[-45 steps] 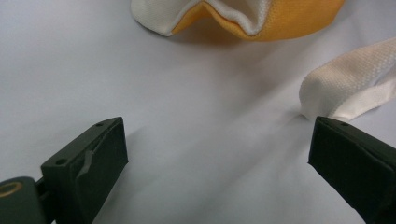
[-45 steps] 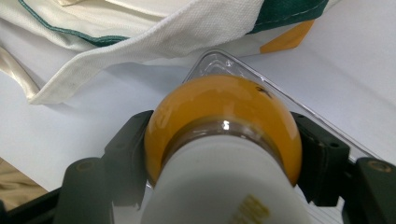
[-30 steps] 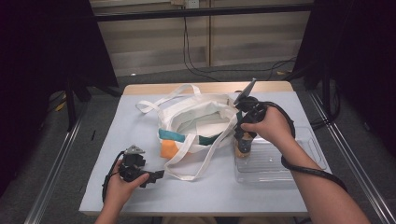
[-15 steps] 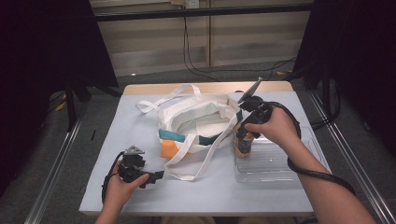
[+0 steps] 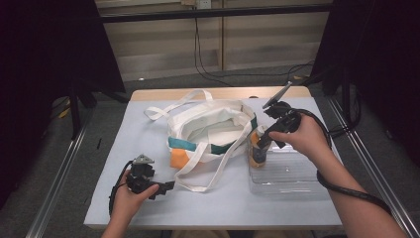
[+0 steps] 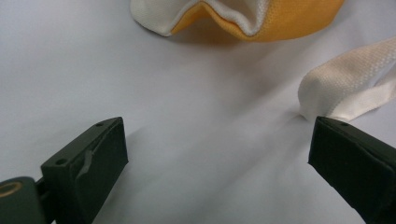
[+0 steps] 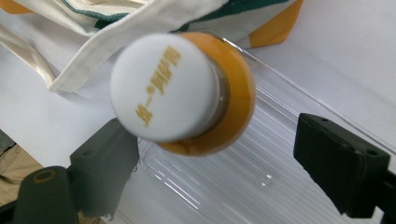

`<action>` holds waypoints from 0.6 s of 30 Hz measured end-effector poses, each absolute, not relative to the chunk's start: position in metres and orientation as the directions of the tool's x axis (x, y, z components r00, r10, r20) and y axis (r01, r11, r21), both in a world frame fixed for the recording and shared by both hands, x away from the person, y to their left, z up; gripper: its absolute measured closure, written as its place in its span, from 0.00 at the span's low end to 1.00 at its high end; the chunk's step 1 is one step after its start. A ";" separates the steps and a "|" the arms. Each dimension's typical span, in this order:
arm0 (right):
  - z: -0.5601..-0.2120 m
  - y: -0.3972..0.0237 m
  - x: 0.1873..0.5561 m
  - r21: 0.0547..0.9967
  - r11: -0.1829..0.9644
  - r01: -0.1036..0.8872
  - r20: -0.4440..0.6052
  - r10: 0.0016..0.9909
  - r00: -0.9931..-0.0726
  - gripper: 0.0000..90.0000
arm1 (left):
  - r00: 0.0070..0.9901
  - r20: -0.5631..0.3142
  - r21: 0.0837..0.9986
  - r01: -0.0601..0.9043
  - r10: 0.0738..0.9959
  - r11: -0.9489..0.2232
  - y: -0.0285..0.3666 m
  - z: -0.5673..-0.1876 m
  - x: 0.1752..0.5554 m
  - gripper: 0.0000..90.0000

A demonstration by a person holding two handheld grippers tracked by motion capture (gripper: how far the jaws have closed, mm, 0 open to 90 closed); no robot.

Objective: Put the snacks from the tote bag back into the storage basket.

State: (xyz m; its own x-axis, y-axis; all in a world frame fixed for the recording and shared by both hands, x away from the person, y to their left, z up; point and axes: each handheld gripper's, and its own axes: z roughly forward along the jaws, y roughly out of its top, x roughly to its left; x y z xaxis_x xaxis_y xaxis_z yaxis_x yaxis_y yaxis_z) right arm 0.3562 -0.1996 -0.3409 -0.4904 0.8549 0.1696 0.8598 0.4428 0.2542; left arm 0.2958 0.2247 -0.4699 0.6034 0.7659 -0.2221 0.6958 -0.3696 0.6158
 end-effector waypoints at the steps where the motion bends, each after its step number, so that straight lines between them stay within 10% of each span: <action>1: -0.341 -0.200 0.355 0.249 0.440 0.863 0.169 0.857 -0.486 0.16 | 0.605 -0.222 0.615 0.696 0.765 -0.371 0.225 -0.470 0.296 0.05; 18: -0.347 -0.222 0.342 0.261 0.428 0.865 0.150 0.868 -0.474 0.15 | 0.606 -0.212 0.604 0.698 0.767 -0.384 0.230 -0.469 0.293 0.05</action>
State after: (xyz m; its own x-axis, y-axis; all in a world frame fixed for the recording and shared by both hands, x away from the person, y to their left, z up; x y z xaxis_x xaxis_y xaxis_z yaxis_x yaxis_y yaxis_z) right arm 0.3420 -0.2215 -0.3474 -0.4741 0.8676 0.1500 0.8653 0.4276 0.2615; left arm 0.2935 0.2298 -0.4693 0.6057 0.7668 -0.2125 0.6983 -0.3843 0.6039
